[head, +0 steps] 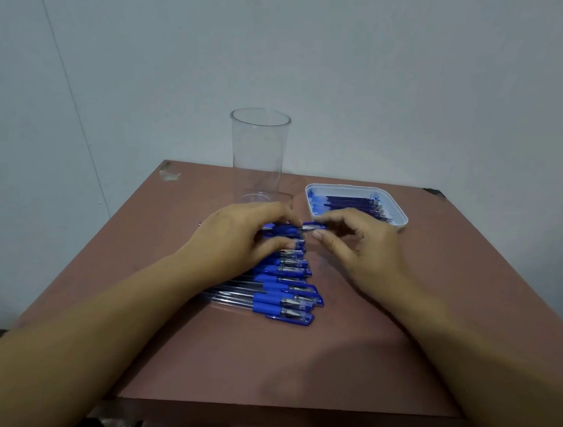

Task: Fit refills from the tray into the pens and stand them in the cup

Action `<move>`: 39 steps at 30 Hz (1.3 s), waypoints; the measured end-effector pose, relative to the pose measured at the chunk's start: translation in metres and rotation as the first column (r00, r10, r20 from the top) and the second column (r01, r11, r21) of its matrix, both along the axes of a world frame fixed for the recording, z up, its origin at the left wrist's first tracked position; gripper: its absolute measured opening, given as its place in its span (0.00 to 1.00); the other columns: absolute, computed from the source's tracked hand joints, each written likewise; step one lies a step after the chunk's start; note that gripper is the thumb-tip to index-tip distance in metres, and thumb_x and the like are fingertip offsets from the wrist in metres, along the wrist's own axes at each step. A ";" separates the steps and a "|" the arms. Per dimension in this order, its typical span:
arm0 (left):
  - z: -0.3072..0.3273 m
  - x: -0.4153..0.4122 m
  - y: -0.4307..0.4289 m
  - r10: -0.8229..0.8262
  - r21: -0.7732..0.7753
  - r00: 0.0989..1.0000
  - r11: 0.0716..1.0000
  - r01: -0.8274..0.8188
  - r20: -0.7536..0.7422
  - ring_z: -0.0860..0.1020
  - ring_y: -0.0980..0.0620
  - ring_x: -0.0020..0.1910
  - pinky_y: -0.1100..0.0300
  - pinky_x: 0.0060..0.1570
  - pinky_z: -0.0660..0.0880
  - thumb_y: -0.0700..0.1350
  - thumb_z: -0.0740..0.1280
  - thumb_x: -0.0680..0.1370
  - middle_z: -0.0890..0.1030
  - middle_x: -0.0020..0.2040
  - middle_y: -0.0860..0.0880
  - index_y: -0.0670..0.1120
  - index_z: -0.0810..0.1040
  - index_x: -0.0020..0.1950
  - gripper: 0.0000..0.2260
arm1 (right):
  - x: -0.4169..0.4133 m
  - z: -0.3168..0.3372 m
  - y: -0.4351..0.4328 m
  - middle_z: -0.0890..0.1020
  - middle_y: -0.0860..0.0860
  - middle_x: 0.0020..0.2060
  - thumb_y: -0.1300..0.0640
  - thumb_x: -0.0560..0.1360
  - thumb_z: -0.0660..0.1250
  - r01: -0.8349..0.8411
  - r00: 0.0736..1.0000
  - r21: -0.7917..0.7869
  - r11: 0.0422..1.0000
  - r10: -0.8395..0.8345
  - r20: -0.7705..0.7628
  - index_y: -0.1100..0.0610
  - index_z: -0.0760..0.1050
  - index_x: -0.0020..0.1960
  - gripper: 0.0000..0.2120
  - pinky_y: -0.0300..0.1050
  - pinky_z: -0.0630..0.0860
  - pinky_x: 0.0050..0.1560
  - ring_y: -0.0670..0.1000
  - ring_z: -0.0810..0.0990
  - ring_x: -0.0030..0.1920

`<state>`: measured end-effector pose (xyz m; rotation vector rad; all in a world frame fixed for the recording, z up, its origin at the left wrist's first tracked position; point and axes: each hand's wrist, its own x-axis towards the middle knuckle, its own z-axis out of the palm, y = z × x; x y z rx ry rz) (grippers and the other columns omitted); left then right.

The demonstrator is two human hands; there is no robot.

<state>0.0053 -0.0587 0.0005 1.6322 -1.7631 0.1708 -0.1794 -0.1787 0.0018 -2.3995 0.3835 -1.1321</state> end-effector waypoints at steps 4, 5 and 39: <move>-0.001 0.005 0.000 -0.010 -0.045 1.000 0.999 0.009 -0.016 0.79 0.60 0.44 0.59 0.44 0.77 0.55 0.68 0.75 0.83 0.48 0.59 0.56 0.81 0.56 0.11 | 0.001 0.000 0.004 0.81 0.39 0.42 0.59 0.74 0.72 -0.005 1.000 0.019 1.000 0.004 0.031 0.51 0.80 0.52 0.08 0.27 0.72 0.46 0.39 0.79 0.43; -0.001 0.005 0.000 -0.012 -0.042 1.000 0.999 0.012 0.003 0.78 0.62 0.44 0.61 0.43 0.77 0.55 0.67 0.76 0.83 0.49 0.59 0.56 0.81 0.56 0.11 | 0.000 0.000 0.005 0.80 0.38 0.42 0.59 0.74 0.72 0.001 1.000 -0.005 1.000 -0.001 0.026 0.49 0.79 0.52 0.08 0.27 0.72 0.46 0.38 0.79 0.43; -0.001 0.014 0.012 0.096 0.050 0.995 0.994 -0.095 -0.026 0.82 0.57 0.43 0.54 0.43 0.79 0.60 0.66 0.73 0.85 0.47 0.58 0.59 0.83 0.56 0.15 | -0.034 0.006 -0.018 0.81 0.44 0.38 0.58 0.74 0.72 0.089 0.939 0.055 0.994 -0.066 -0.337 0.51 0.80 0.47 0.04 0.27 0.70 0.41 0.42 0.77 0.42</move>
